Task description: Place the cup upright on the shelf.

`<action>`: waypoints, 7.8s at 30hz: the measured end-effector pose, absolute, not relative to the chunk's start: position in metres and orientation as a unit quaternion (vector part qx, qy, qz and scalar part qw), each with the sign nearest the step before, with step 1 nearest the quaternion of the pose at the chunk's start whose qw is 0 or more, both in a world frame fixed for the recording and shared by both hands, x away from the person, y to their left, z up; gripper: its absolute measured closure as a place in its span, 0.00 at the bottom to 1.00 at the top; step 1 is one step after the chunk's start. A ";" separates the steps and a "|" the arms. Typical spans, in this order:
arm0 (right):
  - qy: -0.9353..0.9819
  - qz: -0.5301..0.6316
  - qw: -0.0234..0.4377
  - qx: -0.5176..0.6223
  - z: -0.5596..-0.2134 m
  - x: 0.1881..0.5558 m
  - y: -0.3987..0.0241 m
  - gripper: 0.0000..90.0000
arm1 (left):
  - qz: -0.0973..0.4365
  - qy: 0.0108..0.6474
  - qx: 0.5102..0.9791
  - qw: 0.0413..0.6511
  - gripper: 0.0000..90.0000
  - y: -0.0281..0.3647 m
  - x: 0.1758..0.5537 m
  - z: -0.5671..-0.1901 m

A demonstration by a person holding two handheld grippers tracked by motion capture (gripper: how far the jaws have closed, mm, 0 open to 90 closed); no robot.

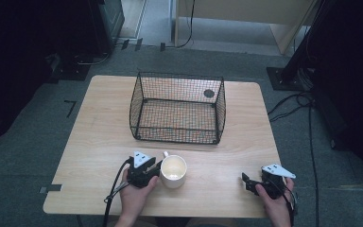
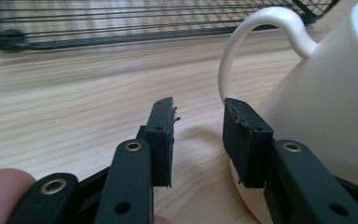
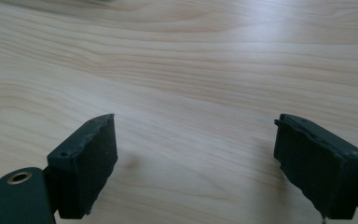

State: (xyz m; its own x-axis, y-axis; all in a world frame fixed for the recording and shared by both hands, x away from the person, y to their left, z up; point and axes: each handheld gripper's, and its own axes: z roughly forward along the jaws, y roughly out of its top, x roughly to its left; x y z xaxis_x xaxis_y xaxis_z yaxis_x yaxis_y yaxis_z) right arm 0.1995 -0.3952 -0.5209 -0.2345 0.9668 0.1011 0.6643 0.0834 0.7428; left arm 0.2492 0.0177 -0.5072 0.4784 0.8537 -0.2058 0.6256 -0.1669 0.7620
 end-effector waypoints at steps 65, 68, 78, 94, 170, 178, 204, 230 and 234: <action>0.800 0.477 0.116 0.345 -0.490 0.209 -0.171 0.51 | 0.188 0.457 0.776 0.391 0.25 0.103 0.212 -0.502; 0.798 0.484 0.099 0.345 -0.489 0.211 -0.160 0.50 | 0.211 0.486 0.762 0.372 0.25 0.126 0.220 -0.505; 0.769 0.509 0.136 0.362 -0.469 0.246 -0.193 0.52 | 0.237 0.535 0.742 0.328 0.25 0.179 0.233 -0.513; 0.789 0.515 0.085 0.325 -0.506 0.311 -0.160 0.69 | 0.227 0.532 0.754 0.311 0.17 0.176 0.235 -0.518; 0.782 0.525 0.168 0.292 -0.399 0.249 -0.217 0.90 | 0.239 0.565 0.730 0.301 0.15 0.165 0.240 -0.518; 0.775 0.532 0.178 0.291 -0.385 0.258 -0.220 0.90 | 0.239 0.565 0.730 0.301 0.15 0.165 0.240 -0.518; 0.753 0.534 0.213 0.321 -0.362 0.322 -0.227 0.90 | 0.239 0.565 0.730 0.301 0.15 0.165 0.240 -0.519; 0.784 0.508 0.179 0.309 -0.393 0.416 -0.217 0.90 | 0.239 0.565 0.730 0.301 0.15 0.165 0.241 -0.519; 0.794 0.495 0.166 0.313 -0.403 0.428 -0.214 0.90 | 0.239 0.565 0.730 0.301 0.15 0.165 0.241 -0.518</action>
State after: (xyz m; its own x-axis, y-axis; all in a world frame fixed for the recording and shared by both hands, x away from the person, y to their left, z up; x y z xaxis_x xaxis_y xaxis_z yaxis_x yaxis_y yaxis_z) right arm 0.4282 -0.2136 -0.4032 -0.7491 0.6609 0.0451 0.3316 0.3152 0.8892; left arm 0.2407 0.1652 -0.5184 0.2482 0.9687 0.0086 0.6817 -0.1809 0.7090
